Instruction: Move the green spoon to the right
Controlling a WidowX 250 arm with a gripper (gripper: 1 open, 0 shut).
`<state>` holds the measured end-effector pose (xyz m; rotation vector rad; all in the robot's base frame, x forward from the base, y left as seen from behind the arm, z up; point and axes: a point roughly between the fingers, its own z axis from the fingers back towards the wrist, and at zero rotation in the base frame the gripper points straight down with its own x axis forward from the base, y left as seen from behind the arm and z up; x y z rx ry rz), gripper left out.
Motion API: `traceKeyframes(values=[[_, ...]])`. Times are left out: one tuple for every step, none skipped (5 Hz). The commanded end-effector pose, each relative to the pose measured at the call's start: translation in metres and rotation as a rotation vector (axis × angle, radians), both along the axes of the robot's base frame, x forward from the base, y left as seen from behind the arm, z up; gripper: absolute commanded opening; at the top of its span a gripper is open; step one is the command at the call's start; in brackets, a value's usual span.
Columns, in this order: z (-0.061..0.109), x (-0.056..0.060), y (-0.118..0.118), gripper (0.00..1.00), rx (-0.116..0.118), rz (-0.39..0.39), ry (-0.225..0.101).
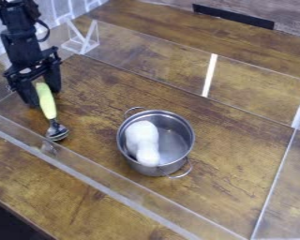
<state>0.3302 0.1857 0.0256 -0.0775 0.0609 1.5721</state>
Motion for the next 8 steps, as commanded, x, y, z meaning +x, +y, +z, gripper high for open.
traceKeyframes(values=[[0.028,0.001,-0.018,0.00,0.025,-0.051,-0.049],[0.056,0.005,-0.021,0.00,0.017,-0.077,-0.058],[0.087,0.011,-0.028,0.00,-0.006,-0.110,-0.067],[0.104,0.018,-0.060,0.00,-0.050,-0.160,-0.073],[0.115,0.023,-0.098,0.00,-0.076,-0.218,-0.087],[0.126,0.024,-0.135,0.00,-0.097,-0.246,-0.093],[0.132,0.020,-0.172,0.00,-0.106,-0.262,-0.093],[0.125,0.016,-0.214,0.00,-0.103,-0.284,-0.086]])
